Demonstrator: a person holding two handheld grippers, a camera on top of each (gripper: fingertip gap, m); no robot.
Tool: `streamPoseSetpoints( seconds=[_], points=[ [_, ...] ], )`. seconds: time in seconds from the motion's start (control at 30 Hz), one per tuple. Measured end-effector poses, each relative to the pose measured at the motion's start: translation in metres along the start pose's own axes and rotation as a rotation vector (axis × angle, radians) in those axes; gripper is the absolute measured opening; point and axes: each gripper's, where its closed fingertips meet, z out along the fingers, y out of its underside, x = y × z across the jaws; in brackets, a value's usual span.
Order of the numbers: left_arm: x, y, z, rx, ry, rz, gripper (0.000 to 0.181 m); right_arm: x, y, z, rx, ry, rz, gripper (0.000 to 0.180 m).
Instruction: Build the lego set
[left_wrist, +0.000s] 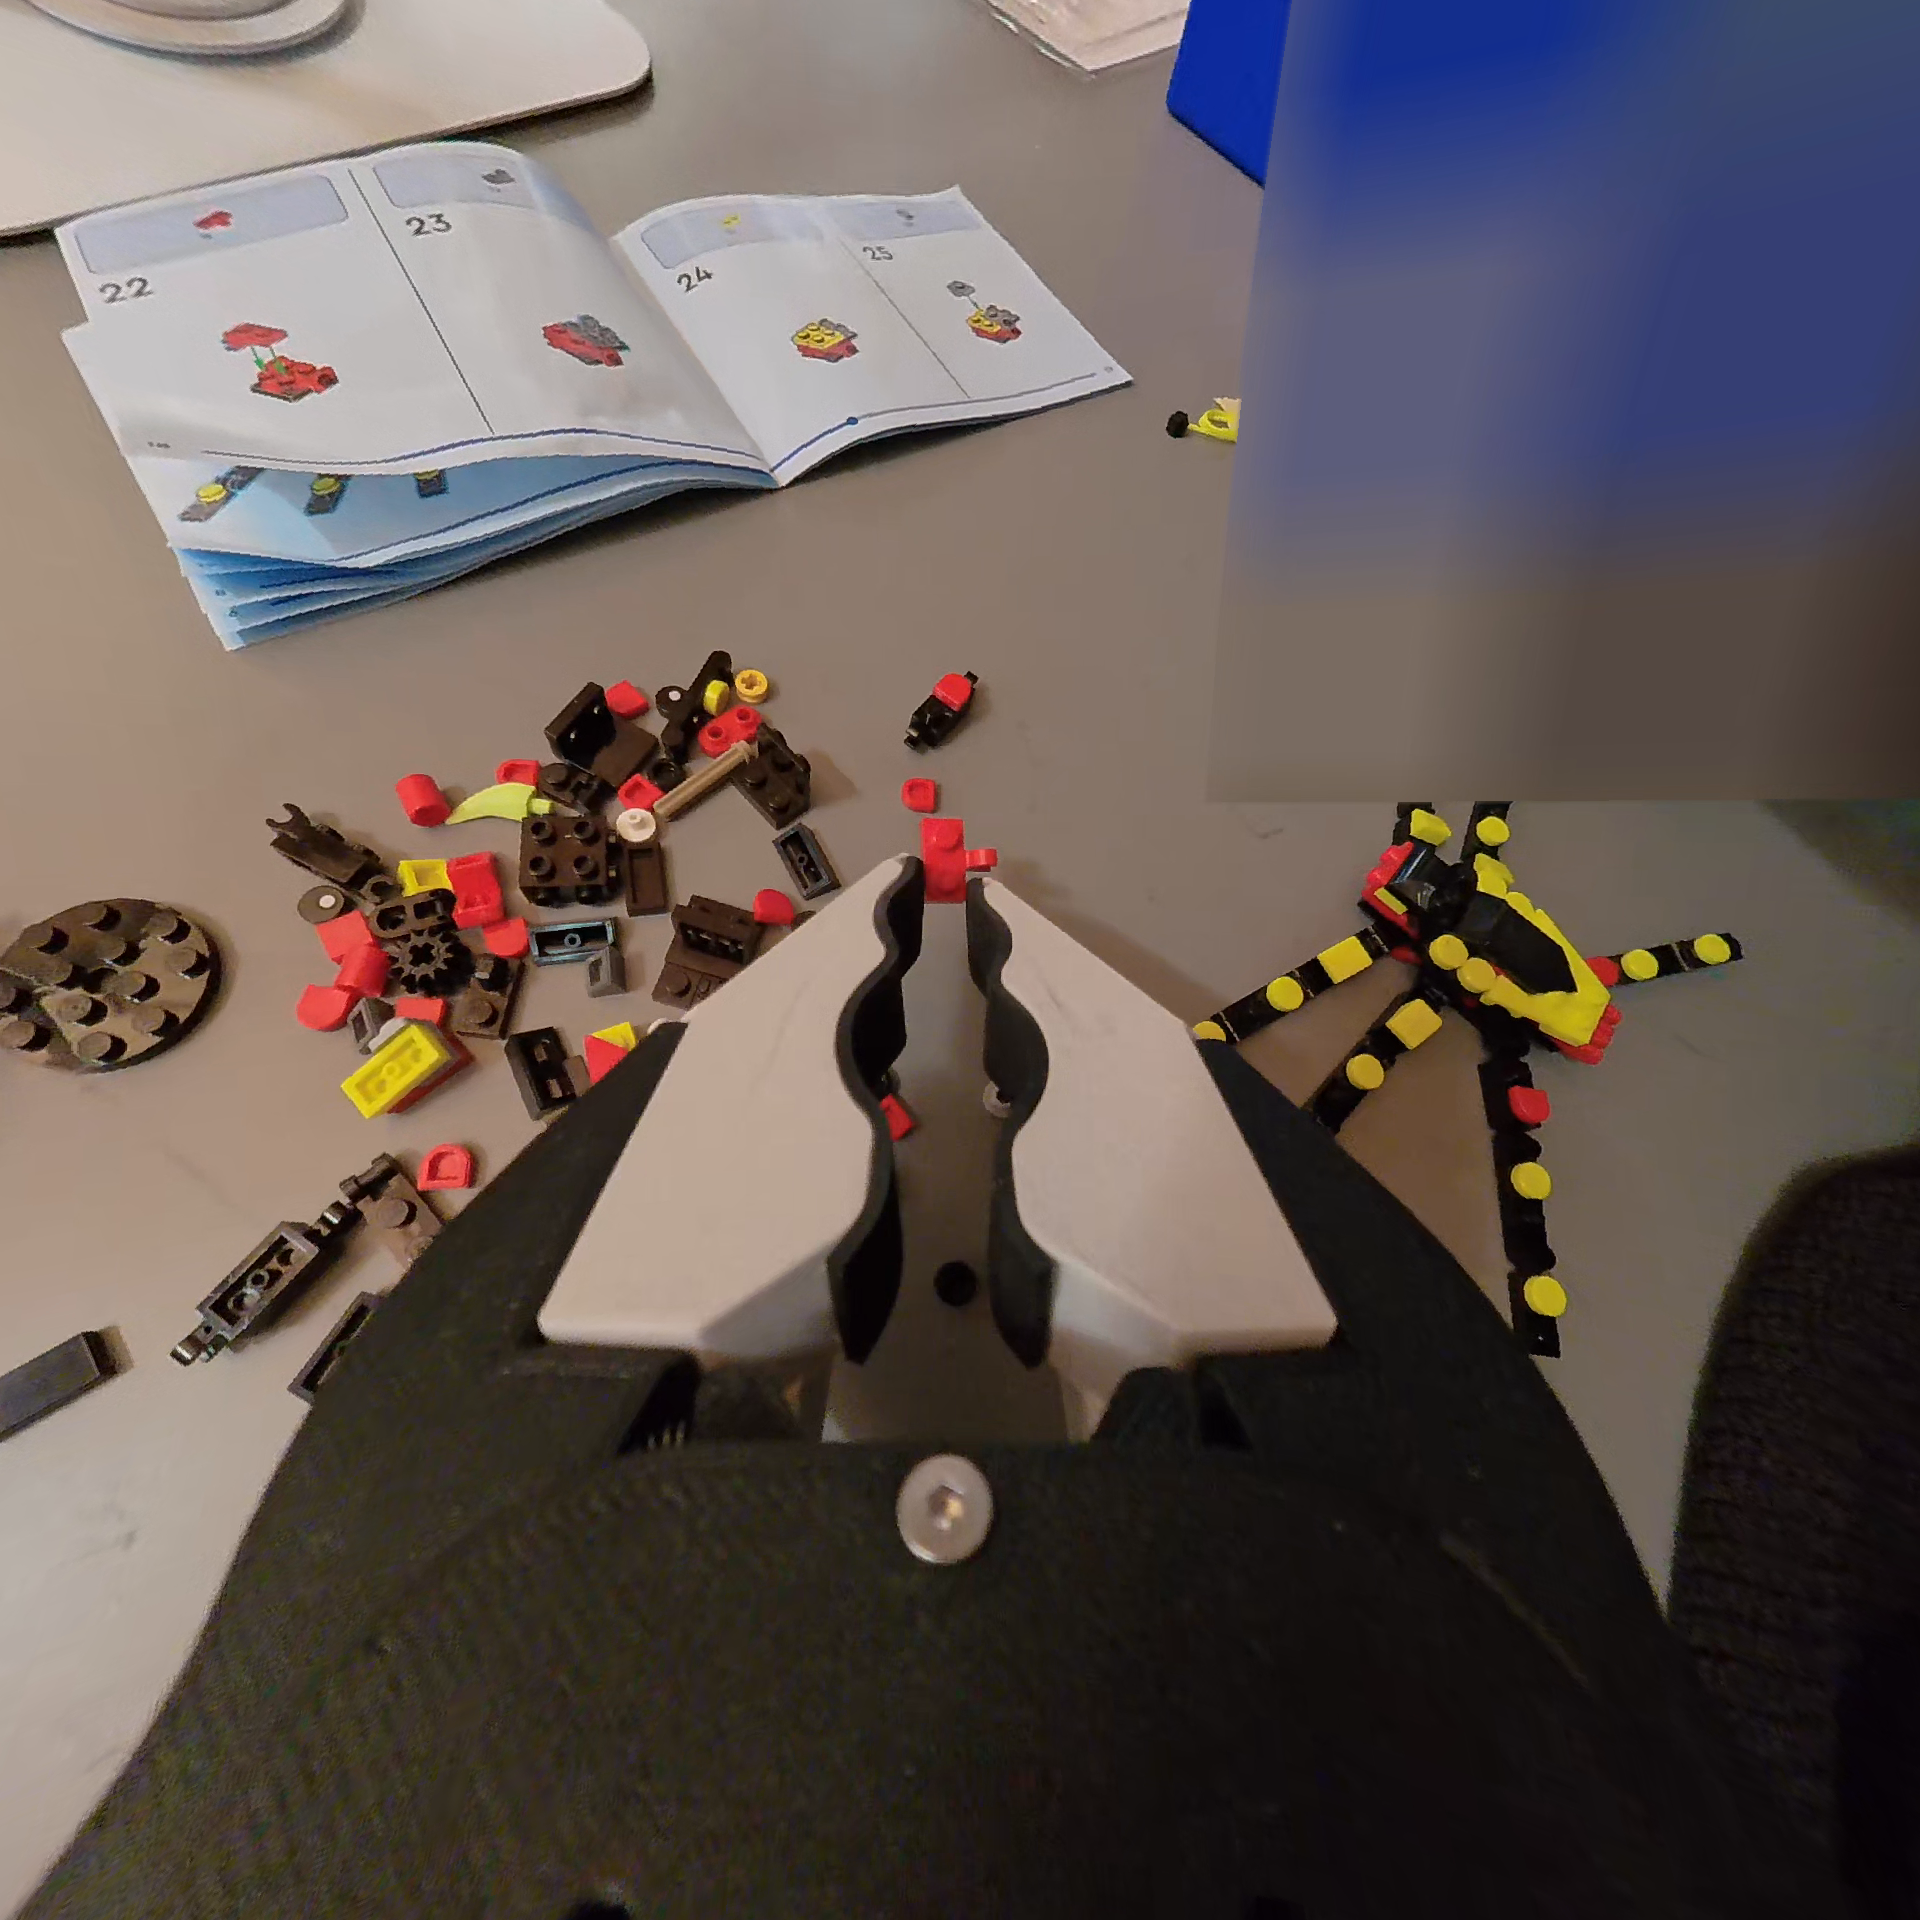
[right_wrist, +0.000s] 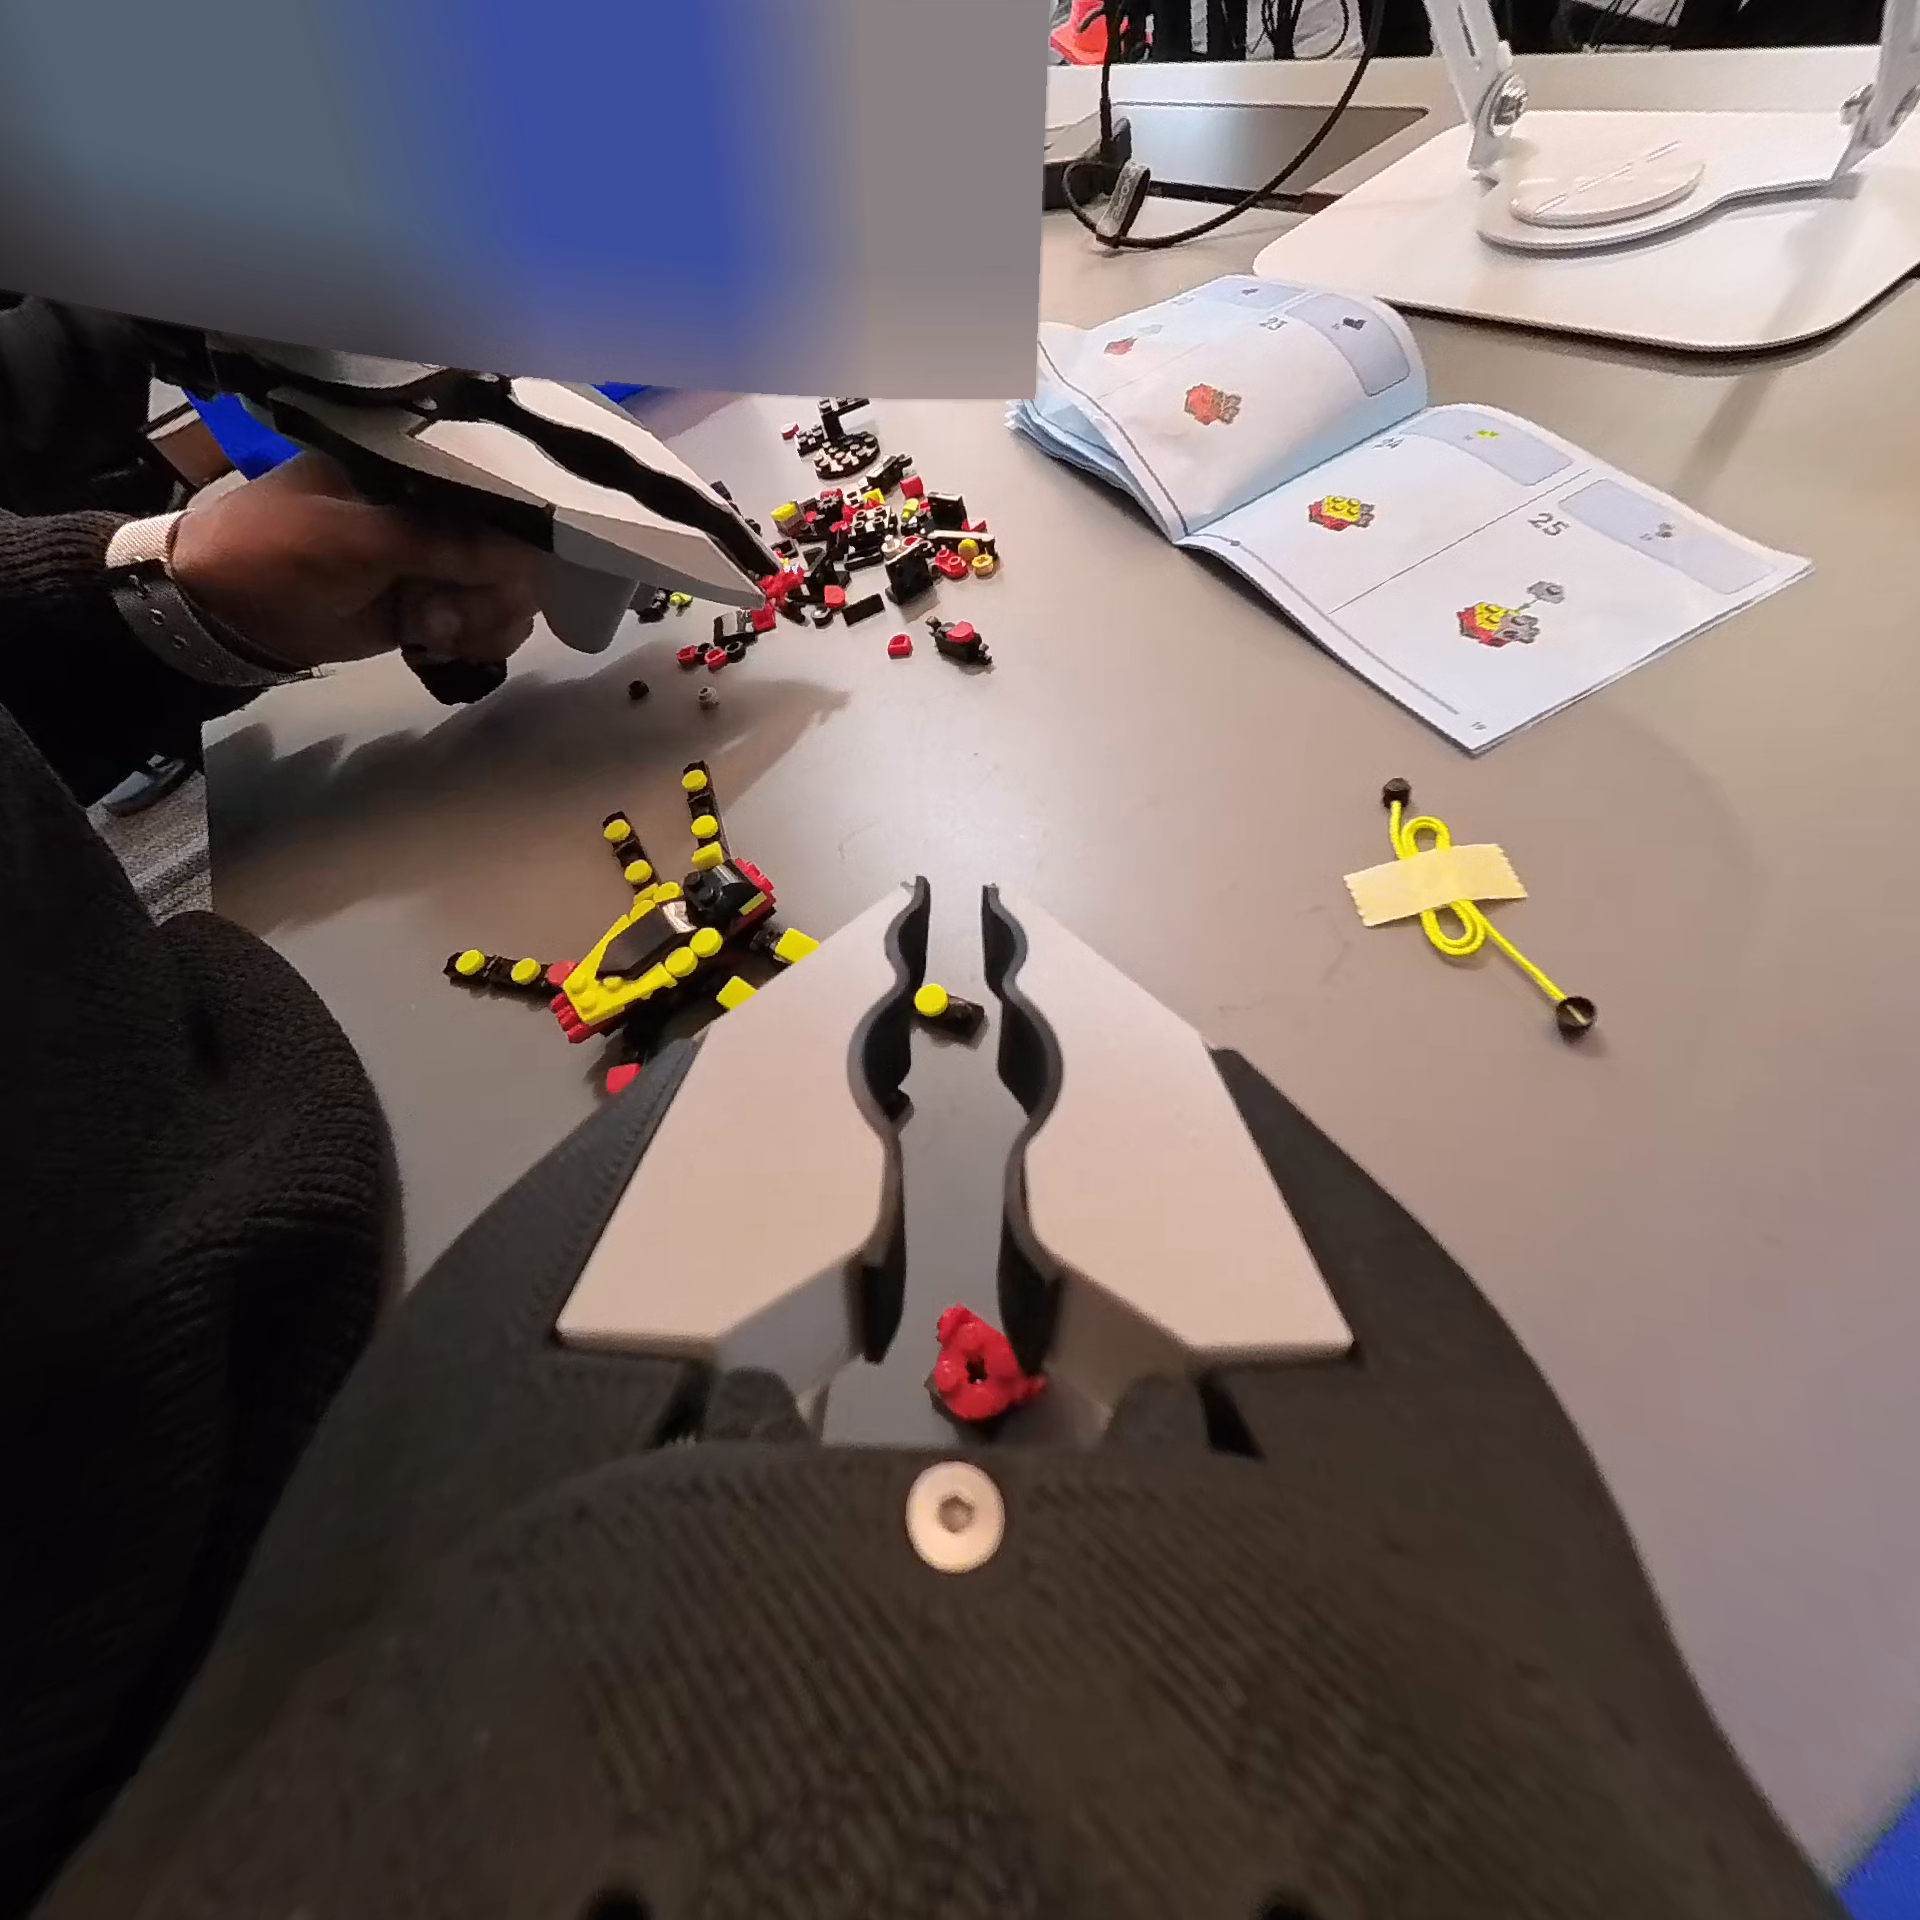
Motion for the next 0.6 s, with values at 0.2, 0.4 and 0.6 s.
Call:
streamPoseSetpoints(
  seconds=[0.2, 0.4, 0.6],
  points=[
    [-0.0003, 0.0014, 0.0005, -0.003, 0.007, -0.008, 0.006, 0.0007, 0.0009, 0.0004, -0.003, 0.0, 0.006, 0.008],
    [0.0017, 0.0025, 0.0017, -0.009, 0.011, 0.002, 0.006, 0.0005, 0.0011, 0.0002, -0.004, -0.001, 0.006, 0.008],
    [0.0026, 0.0036, 0.0024, -0.015, 0.011, 0.01, 0.006, 0.0, 0.0007, -0.0002, -0.002, -0.003, 0.005, 0.008]
  ],
)
